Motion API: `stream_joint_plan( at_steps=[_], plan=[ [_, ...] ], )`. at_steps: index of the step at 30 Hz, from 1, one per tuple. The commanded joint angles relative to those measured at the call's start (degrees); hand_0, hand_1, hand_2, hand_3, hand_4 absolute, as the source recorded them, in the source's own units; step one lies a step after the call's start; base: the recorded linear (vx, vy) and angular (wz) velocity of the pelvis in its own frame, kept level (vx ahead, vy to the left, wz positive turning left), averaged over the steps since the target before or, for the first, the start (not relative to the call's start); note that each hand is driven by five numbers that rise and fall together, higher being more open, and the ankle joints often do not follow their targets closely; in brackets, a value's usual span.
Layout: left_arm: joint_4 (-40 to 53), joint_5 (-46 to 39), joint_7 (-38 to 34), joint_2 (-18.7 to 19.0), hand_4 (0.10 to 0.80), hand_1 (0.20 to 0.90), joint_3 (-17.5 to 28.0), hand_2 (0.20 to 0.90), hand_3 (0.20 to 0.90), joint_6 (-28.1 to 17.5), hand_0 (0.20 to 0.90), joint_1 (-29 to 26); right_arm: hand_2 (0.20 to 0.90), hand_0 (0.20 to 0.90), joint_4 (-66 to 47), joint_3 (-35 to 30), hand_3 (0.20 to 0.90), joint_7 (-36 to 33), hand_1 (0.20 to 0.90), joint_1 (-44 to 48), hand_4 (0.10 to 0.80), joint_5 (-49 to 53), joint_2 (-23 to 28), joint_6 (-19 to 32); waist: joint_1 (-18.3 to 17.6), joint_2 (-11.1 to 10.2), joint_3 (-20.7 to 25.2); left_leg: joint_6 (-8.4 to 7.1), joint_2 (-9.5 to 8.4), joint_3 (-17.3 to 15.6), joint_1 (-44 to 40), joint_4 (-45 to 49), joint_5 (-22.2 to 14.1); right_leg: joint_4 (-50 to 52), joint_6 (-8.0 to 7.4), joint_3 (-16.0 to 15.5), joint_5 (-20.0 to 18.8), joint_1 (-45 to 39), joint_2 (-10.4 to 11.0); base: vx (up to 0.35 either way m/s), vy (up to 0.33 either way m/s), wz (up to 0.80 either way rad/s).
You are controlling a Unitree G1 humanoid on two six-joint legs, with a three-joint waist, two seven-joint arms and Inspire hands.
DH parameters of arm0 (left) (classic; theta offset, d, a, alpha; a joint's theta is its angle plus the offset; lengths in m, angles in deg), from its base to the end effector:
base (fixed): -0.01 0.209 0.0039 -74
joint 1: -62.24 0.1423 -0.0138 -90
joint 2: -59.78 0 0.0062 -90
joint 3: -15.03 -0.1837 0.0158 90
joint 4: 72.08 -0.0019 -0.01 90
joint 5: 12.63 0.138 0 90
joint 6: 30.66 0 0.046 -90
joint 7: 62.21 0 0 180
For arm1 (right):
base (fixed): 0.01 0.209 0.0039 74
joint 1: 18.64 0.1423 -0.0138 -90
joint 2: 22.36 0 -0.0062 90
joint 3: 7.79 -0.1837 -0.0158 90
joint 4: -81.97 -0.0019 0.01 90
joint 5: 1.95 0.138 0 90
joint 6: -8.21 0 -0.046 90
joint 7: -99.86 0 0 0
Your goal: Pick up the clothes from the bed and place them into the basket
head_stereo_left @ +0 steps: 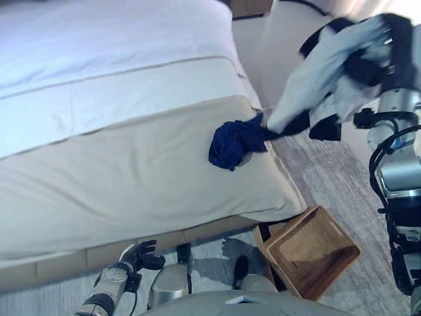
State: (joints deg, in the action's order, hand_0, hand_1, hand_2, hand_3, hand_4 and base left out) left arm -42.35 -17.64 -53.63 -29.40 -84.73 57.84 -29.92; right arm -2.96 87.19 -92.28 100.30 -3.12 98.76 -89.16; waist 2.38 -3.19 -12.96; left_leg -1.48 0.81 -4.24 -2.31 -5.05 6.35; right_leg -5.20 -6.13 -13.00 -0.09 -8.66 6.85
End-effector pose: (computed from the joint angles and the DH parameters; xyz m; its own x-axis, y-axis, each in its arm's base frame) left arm 0.1158 0.2318 -0.0967 0.5229 0.0144 -0.8523 0.1753 0.9767 0.1240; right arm 0.2744 -0.2594 0.1975 0.9020 -0.1057 0.4186 0.3780 0.6618 -0.6474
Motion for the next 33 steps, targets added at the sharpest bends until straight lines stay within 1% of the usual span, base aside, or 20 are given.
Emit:
stream_joint_plan(
  at_steps=[1, 4, 5, 8, 10, 12, 17, 21, 23, 24, 25, 27, 29, 30, 31, 33],
  plan=[
    [-4.7, -0.9, 1.5, -0.3, 0.8, 0.9, -6.4, 0.9, 0.9, -1.0, 0.9, 0.0, 0.3, 0.3, -0.2, 2.7, 0.2, 2.7, 0.3, 13.4, 0.1, 3.4, 3.8, 12.4, 3.3, -1.8, 8.1, 0.24, -0.42, -1.6, -2.4, 1.7, -8.4, 4.5, 2.88, -4.2, 2.7, 2.4, -2.0, 0.05, 0.03, 0.02],
    [-5.1, -0.9, 1.5, -0.3, 0.8, 0.9, -7.1, 0.9, 0.9, -0.4, 0.9, 0.2, 0.3, 0.3, 5.5, 7.0, 0.2, 4.0, 0.3, 20.6, 0.1, 3.1, 2.6, 12.9, 5.4, -2.6, 7.8, 0.07, -0.65, -0.7, -2.4, 1.5, -8.1, 3.2, 2.79, -5.5, 2.0, 1.4, -2.0, 0.027, 0.043, 0.14],
    [-5.3, -0.6, 1.8, 0.2, 0.8, 0.9, -7.3, 0.9, 0.9, 0.0, 0.9, 0.2, 0.3, 0.3, 8.6, 9.5, 0.2, 3.4, 0.3, 25.3, 0.1, 4.0, 2.2, 12.0, 6.8, -3.2, 7.4, 0.01, -0.72, 0.0, -2.2, 1.4, -7.8, 2.6, 2.77, -6.1, 1.7, 1.1, -2.1, -0.009, 0.022, 0.26],
    [-5.8, 0.2, 1.9, 1.6, 0.8, 0.9, -7.0, 0.9, 0.9, 0.4, 0.9, 0.4, 0.3, 0.3, 11.2, 11.3, 0.2, 1.5, 0.3, 30.4, 0.1, 7.6, 1.9, 11.5, 8.8, -4.2, 6.7, 0.03, -0.77, 1.2, -1.6, 1.1, -7.4, 1.9, 2.71, -7.1, 1.2, 1.0, -2.2, -0.018, -0.008, 0.3],
    [-5.8, 0.6, 1.6, 2.4, 0.8, 0.9, -6.5, 0.9, 0.9, 1.0, 0.9, 0.6, 0.3, 0.3, 10.8, 11.6, 0.2, 1.3, 0.3, 32.2, 0.1, 9.8, 1.4, 10.8, 9.8, -4.6, 6.3, 0.03, -0.86, 2.0, -1.6, 1.0, -7.3, 1.7, 2.75, -7.7, 1.3, 0.6, -2.3, -0.01, 0.0, 0.38],
    [-5.9, 0.8, 1.3, 3.0, 0.8, 0.9, -6.0, 0.9, 0.9, 1.6, 0.9, 1.0, 0.3, 0.3, 9.6, 11.6, 0.2, 1.1, 0.3, 32.8, 0.1, 12.1, 0.6, 11.5, 10.4, -4.7, 6.2, 0.07, -0.99, 2.6, -1.6, 0.8, -7.2, 1.7, 2.78, -8.3, 1.4, 0.4, -2.3, -0.004, 0.032, 0.33],
    [-6.4, 0.8, 1.0, 3.2, 0.8, 0.9, -5.2, 0.9, 0.9, 2.1, 0.9, 2.1, 0.3, 0.3, 5.3, 11.0, 0.2, -2.0, 0.3, 32.6, 0.1, 16.0, -2.4, 11.1, 10.9, -4.3, 6.9, 0.2, -1.49, 3.5, -2.1, 0.5, -7.1, 1.8, 2.9, -9.3, 1.7, -0.3, -2.0, 0.025, 0.063, 0.17],
    [-5.9, 0.7, 1.9, 2.9, 0.8, 0.9, -4.9, 0.9, 0.9, 1.9, 0.9, 2.7, 0.3, 0.3, 5.3, 10.6, 0.2, -4.5, 0.3, 31.9, 0.1, 13.7, -4.4, 5.5, 11.1, -3.4, 7.6, 0.16, -1.72, 3.8, -2.7, 0.4, -7.2, 2.0, 2.87, -9.7, 2.1, -1.1, -1.7, 0.04, 0.057, 0.1],
    [-4.9, 0.6, 2.3, 2.7, 0.8, 0.9, -4.8, 0.9, 0.9, 2.0, 0.9, 2.9, 0.3, 0.3, 6.8, 11.2, 0.2, -1.4, 0.3, 31.3, 0.1, 13.0, -4.3, 1.5, 11.1, -3.2, 7.7, 0.12, -1.77, 3.7, -2.9, 0.3, -7.2, 2.0, 2.74, -9.8, 2.0, -1.3, -1.6, 0.023, 0.036, 0.08],
    [-4.5, 0.6, 2.6, 2.7, 0.8, 0.9, -4.7, 0.9, 0.9, 2.2, 0.9, 2.7, 0.561, 0.561, 7.8, 11.9, 0.505, 1.3, 0.561, 31.2, 0.405, 12.8, -4.2, -1.1, 11.0, -3.2, 7.8, 0.08, -1.74, 3.6, -2.9, 0.2, -7.2, 2.0, 2.69, -9.8, 2.0, -1.2, -1.6, 0.0, 0.0, 0.0],
    [-4.1, 0.5, 2.7, 2.8, 0.8, 0.9, -4.8, 0.9, 0.9, 2.3, 0.9, 2.6, 0.9, 0.9, 9.1, 12.8, 0.9, 4.3, 0.9, 31.0, 0.8, 11.6, -3.8, -3.1, 11.0, -3.3, 7.7, 0.06, -1.69, 3.5, -2.9, 0.2, -7.1, 1.9, 2.69, -9.8, 1.9, -1.2, -1.6, 0.0, 0.0, 0.0],
    [-3.3, 0.0, 2.7, 3.0, 0.8, 0.9, -5.3, 0.9, 0.9, 2.6, 0.9, 2.4, 0.9, 0.9, 11.3, 15.1, 0.9, 7.4, 0.9, 31.3, 0.8, 10.9, -2.5, -4.1, 10.8, -3.5, 7.7, 0.07, -1.59, 3.3, -2.8, 0.0, -6.9, 1.8, 2.69, -9.7, 1.7, -1.1, -1.6, 0.0, 0.0, 0.0],
    [-3.2, -0.3, 2.6, 3.1, 0.8, 0.9, -5.5, 0.9, 0.9, 2.7, 0.9, 2.1, 0.9, 0.9, 13.4, 16.4, 0.9, 9.5, 0.9, 31.7, 0.8, 10.3, -1.7, -3.6, 10.7, -3.8, 7.6, 0.0, -1.49, 3.1, -2.8, 0.0, -6.9, 1.7, 2.66, -9.6, 1.7, -1.1, -1.7, 0.0, 0.0, 0.0],
    [-3.2, -0.4, 2.5, 3.1, 0.8, 0.9, -5.6, 0.9, 0.9, 2.8, 0.9, 1.9, 0.625, 0.625, 14.0, 16.8, 0.579, 10.7, 0.625, 31.8, 0.479, 8.9, -1.3, -3.5, 10.7, -3.9, 7.5, -0.04, -1.47, 3.1, -2.7, 0.0, -6.8, 1.7, 2.61, -9.7, 1.6, -1.1, -1.7, 0.0, 0.0, 0.0],
    [-3.2, -0.4, 2.3, 3.0, 0.8, 0.9, -5.6, 0.9, 0.9, 3.1, 0.9, 1.7, 0.3, 0.3, 14.5, 17.3, 0.2, 11.7, 0.3, 31.9, 0.1, 8.2, -1.0, -3.7, 10.7, -4.0, 7.5, -0.03, -1.48, 3.1, -2.7, 0.0, -6.8, 1.7, 2.59, -9.7, 1.5, -1.1, -1.7, 0.0, 0.0, 0.0],
    [-3.5, -0.4, 1.9, 2.9, 0.8, 0.9, -5.5, 0.9, 0.9, 3.2, 0.9, 1.6, 0.3, 0.3, 15.1, 17.9, 0.2, 12.8, 0.3, 32.0, 0.1, 7.3, -0.8, -3.2, 10.6, -4.1, 7.4, 0.01, -1.49, 3.1, -2.8, 0.0, -6.8, 1.6, 2.6, -9.6, 1.5, -1.2, -1.8, 0.0, 0.0, 0.0]
  ],
)
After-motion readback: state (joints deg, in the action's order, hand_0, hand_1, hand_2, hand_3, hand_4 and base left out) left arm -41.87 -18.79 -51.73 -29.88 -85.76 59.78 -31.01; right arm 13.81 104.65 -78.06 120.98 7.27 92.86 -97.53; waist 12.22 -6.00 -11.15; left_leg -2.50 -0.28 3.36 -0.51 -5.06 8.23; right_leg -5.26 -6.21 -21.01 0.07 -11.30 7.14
